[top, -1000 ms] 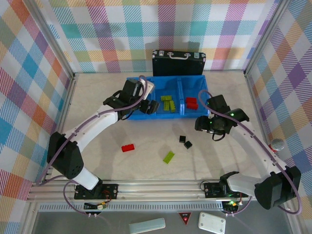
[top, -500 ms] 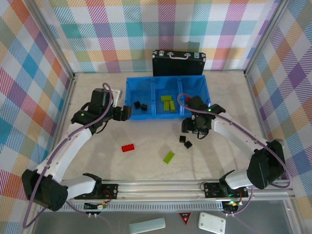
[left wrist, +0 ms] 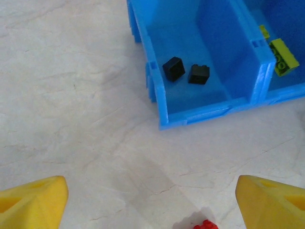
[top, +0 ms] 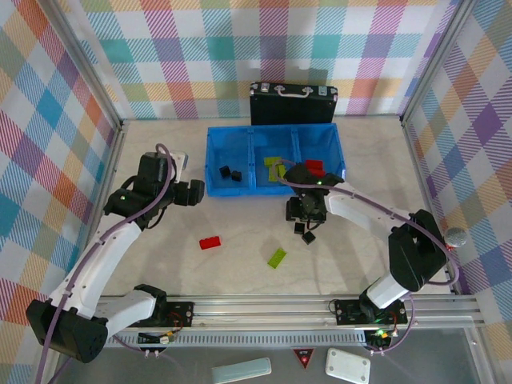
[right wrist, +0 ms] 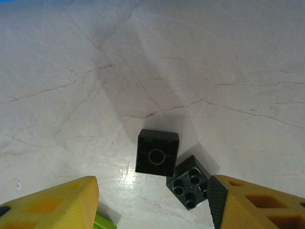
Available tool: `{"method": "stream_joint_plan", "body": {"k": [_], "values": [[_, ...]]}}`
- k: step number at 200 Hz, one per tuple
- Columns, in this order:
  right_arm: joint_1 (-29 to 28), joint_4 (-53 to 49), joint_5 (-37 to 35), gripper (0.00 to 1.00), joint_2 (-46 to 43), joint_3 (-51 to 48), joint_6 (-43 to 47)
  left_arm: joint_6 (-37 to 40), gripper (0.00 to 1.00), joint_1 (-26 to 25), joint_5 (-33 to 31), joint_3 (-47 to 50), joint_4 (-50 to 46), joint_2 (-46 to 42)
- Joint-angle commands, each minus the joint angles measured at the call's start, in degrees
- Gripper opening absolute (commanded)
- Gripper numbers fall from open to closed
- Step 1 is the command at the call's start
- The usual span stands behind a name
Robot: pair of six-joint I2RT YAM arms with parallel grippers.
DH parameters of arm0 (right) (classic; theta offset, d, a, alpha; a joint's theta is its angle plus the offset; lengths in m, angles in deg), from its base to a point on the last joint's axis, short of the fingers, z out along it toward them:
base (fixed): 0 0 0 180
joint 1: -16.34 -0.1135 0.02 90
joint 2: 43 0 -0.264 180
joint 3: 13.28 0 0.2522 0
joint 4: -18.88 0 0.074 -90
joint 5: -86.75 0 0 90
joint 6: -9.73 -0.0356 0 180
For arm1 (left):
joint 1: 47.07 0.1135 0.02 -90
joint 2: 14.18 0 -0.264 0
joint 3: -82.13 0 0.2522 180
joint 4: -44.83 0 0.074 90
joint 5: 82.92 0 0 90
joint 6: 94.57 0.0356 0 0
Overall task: Sort the legos into containers by color
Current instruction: Pick up the lego from the center of the table.
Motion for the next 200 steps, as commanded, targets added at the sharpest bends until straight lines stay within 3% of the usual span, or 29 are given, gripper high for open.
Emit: {"method": "stream_joint_plan", "body": {"k": [1,35,75,200], "values": [[-0.69,2.06,-1.01,0.63,1.85,-1.31,-2.54,-1.25,0.89,0.58,-2.38,-0.88,-2.1,0.4],[-1.47,3.69,-1.68,0.61,4.42,-2.05,-3.91,-2.31,0.88,0.66,-2.92,4.24,3.55,-1.2],[-1.77,6.74,-2.05,0.58,7.44,-3.34,-5.45,-2.75,0.86,0.69,-0.01,4.12,3.03,-0.36],[-2.28,8.17,-2.64,0.44,9.03,-4.66,-6.39,-1.95,0.85,0.69,0.12,3.68,2.46,0.98]]}}
